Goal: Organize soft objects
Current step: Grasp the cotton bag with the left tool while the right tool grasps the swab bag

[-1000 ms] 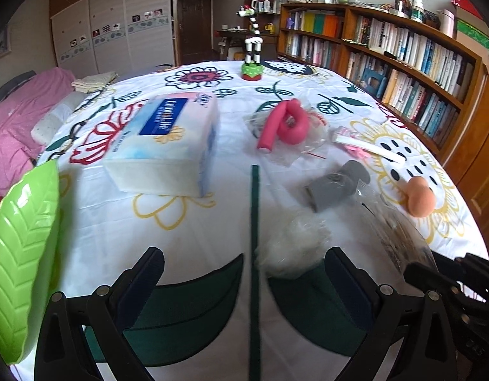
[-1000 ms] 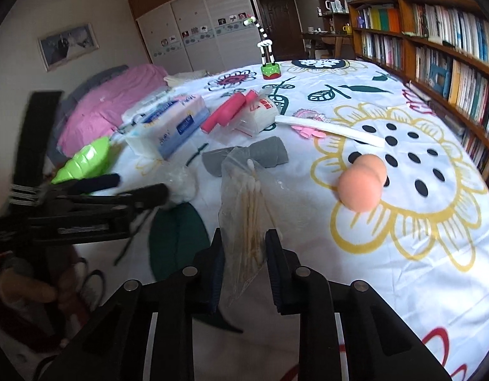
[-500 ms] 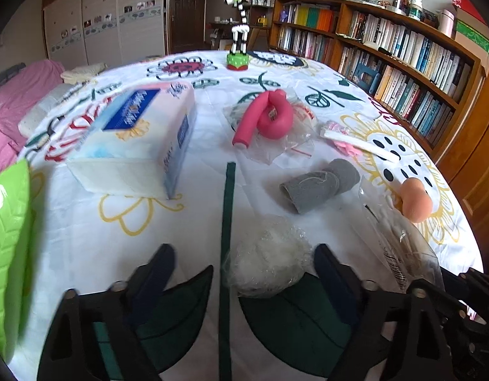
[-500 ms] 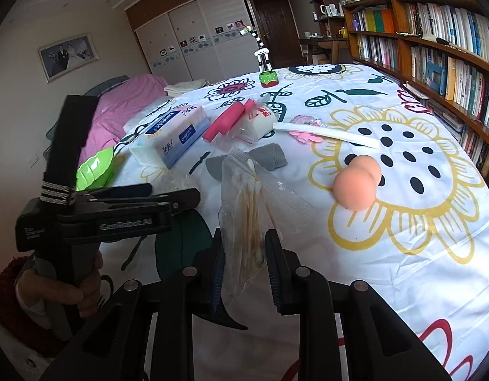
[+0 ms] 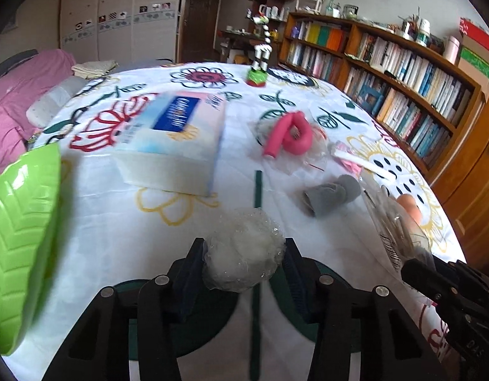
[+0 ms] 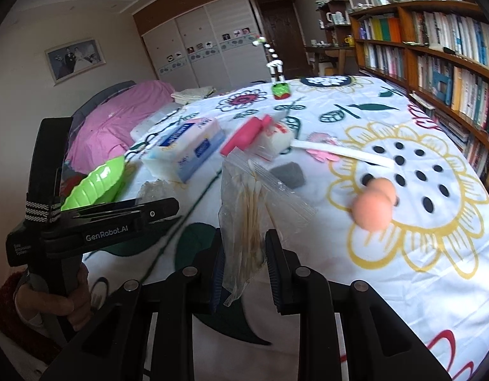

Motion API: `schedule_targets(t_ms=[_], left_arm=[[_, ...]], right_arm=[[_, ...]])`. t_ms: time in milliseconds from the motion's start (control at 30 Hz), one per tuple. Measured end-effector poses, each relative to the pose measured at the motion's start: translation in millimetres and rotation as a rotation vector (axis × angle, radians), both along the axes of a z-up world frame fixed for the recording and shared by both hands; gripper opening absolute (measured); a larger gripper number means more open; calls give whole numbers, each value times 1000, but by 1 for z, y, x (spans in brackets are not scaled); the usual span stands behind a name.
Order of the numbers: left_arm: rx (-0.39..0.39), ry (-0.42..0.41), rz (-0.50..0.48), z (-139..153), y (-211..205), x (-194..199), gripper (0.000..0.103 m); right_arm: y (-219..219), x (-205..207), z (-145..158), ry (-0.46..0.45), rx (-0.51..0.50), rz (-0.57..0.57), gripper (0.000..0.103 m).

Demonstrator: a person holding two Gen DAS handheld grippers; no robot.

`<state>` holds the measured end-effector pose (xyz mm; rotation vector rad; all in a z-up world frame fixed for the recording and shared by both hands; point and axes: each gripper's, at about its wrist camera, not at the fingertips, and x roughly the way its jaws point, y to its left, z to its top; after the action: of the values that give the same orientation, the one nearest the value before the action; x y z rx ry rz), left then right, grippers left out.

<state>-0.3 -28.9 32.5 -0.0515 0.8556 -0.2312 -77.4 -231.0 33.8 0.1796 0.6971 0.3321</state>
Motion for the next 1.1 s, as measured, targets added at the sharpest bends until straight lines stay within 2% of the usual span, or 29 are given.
schedule_targets(t_ms=[233,567,833,1100], left_arm=[[3,-36,76,9,33,-7,51],[15,-69,180,13,75,-16,51],[4,-95,242,18,102,-18,51],[41,-119,329,19,132,-20,51]], right_arm=[[36,9,8,-24,-29,80,25],[76,19,7,-8,-45,154,25],[90,23,6,0,-53,173,25],[99,29,7,1,-56,196,25]])
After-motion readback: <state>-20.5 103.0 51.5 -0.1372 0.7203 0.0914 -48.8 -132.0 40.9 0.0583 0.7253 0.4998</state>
